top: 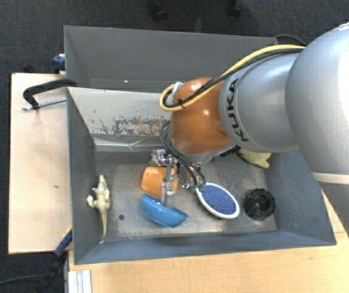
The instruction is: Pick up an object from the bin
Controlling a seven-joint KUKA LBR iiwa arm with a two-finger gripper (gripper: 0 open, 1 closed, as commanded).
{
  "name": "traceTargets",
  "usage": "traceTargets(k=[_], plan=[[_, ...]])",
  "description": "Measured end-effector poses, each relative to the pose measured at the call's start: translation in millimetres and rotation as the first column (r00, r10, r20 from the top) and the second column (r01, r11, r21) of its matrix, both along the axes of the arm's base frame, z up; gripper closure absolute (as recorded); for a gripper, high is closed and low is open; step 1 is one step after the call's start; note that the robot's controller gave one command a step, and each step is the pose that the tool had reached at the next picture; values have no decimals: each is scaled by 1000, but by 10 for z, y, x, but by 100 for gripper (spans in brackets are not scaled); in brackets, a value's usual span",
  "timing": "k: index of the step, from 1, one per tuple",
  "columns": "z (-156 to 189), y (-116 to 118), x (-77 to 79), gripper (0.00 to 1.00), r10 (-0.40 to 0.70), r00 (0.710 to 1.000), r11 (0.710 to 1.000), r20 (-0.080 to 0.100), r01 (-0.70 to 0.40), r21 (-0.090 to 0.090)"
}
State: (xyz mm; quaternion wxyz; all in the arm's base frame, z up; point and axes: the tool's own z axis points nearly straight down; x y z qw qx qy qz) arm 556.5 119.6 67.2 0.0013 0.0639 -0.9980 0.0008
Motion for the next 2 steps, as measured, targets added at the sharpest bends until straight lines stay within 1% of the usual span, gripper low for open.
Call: traceTargets(k=[1,2], plan=[[42,36,-4,100,3,1000,1000,3,-3,4],[1843,-337,-185,100,36,999,999,18,-36,4]])
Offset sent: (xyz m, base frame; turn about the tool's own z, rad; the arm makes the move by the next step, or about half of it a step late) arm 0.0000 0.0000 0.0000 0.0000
